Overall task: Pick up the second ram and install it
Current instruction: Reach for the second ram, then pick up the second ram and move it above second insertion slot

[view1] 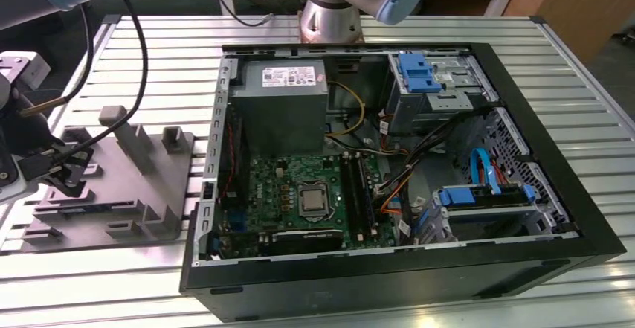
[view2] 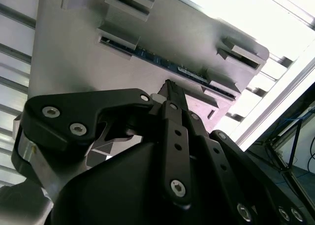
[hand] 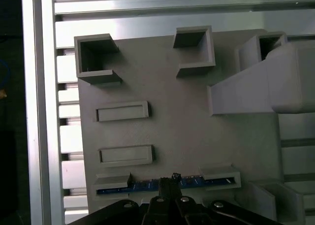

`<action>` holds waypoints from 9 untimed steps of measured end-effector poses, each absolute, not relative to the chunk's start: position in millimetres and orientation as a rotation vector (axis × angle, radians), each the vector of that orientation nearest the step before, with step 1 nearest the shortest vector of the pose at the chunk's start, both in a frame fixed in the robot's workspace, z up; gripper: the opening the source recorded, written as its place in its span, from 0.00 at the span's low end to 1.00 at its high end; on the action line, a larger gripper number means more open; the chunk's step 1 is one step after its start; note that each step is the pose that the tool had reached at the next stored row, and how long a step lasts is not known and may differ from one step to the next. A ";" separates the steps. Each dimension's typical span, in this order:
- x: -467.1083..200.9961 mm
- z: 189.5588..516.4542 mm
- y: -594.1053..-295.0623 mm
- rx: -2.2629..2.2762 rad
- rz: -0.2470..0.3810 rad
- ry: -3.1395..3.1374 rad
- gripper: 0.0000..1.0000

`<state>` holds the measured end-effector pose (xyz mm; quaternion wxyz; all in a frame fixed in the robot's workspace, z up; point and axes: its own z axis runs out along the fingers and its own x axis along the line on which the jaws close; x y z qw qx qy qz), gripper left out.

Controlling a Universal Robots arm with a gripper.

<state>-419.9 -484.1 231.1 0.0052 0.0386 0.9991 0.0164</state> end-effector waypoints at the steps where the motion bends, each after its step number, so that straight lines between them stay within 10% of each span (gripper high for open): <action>1: -419.9 231.1 -484.1 0.121 0.051 3.128 0.10; 9: -419.9 231.1 -484.1 0.118 0.050 3.128 0.10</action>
